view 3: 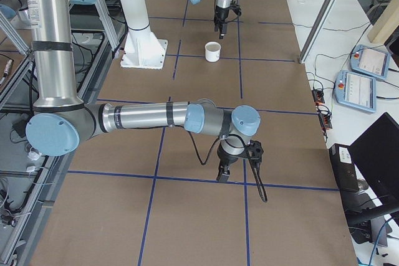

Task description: Flip mug

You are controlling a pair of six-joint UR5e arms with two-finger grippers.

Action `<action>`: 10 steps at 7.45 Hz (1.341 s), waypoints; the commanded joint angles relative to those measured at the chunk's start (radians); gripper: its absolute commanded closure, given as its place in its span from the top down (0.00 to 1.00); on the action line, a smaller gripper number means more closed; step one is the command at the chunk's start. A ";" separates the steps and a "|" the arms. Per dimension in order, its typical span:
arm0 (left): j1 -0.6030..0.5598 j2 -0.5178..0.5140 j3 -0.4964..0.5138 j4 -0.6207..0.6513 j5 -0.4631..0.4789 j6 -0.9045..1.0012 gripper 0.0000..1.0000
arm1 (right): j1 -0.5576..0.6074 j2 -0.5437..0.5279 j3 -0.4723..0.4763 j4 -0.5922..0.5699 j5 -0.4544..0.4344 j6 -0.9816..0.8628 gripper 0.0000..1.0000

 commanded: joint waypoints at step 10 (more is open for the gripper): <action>-0.908 0.838 -0.018 -0.038 -0.136 1.554 1.00 | 0.000 0.000 0.000 0.000 0.000 0.000 1.00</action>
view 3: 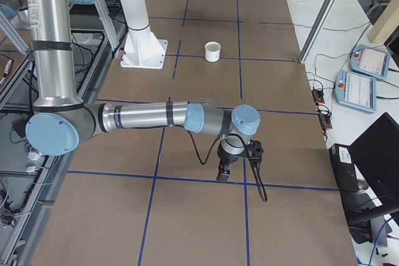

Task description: Flip mug

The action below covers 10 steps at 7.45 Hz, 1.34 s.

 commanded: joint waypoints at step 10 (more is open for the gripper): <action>-0.035 0.056 0.039 -0.060 -0.079 0.017 1.00 | 0.000 -0.001 0.000 0.000 0.000 0.000 1.00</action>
